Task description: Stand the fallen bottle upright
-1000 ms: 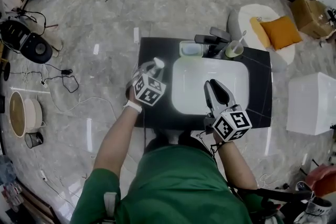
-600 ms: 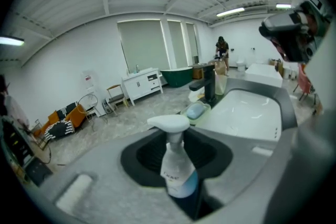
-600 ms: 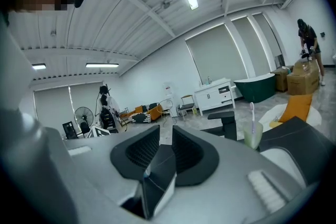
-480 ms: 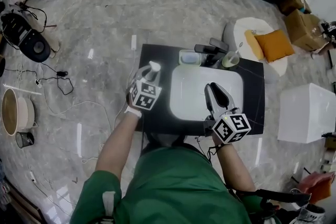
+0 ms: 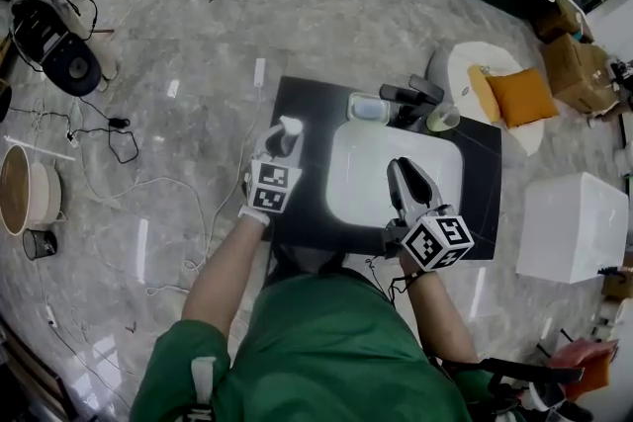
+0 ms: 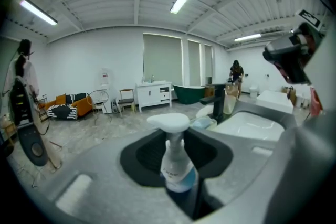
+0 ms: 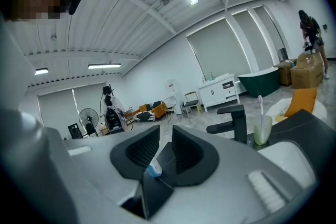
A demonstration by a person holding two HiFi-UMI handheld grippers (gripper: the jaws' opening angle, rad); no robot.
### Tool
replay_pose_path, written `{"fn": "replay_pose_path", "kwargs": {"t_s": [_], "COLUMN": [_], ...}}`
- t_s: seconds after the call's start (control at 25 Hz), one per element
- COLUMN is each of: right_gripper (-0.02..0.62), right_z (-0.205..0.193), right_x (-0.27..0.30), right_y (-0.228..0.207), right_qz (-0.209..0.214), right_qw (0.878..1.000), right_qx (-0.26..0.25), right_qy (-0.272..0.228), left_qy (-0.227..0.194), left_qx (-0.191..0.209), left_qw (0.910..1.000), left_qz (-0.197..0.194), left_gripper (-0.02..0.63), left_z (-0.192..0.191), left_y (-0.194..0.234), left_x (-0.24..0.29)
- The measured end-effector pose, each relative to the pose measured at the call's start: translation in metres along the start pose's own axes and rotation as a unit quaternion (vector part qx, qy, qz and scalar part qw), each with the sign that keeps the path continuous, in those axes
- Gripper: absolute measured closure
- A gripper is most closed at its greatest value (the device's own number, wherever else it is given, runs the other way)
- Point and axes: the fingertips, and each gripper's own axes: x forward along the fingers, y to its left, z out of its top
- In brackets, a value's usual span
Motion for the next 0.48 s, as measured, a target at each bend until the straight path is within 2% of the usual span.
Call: {"fn": "replay_pose_path", "kwargs": {"t_s": [0.08, 0.24, 0.48], "right_gripper": [0.522, 0.522, 0.522], "right_z": [0.0, -0.002, 0.0], "right_x": [0.002, 0.005, 0.008], "right_y": [0.004, 0.009, 0.013], "right_qz": [0.004, 0.009, 0.017], "right_qw": [1.0, 1.0, 1.0], "right_qx": [-0.001, 0.0, 0.001], "right_qy": [0.0, 0.002, 0.002], "left_qy": [0.005, 0.022, 0.028], "left_qx": [-0.001, 0.003, 0.011], "left_qw": [1.0, 0.9998, 0.9995], "left_qz": [0.0, -0.002, -0.008], "left_gripper": [0.486, 0.407, 0.374], "left_z": [-0.003, -0.011, -0.014], "left_y": [0.001, 0.002, -0.001], "left_x": [-0.002, -0.006, -0.014]}}
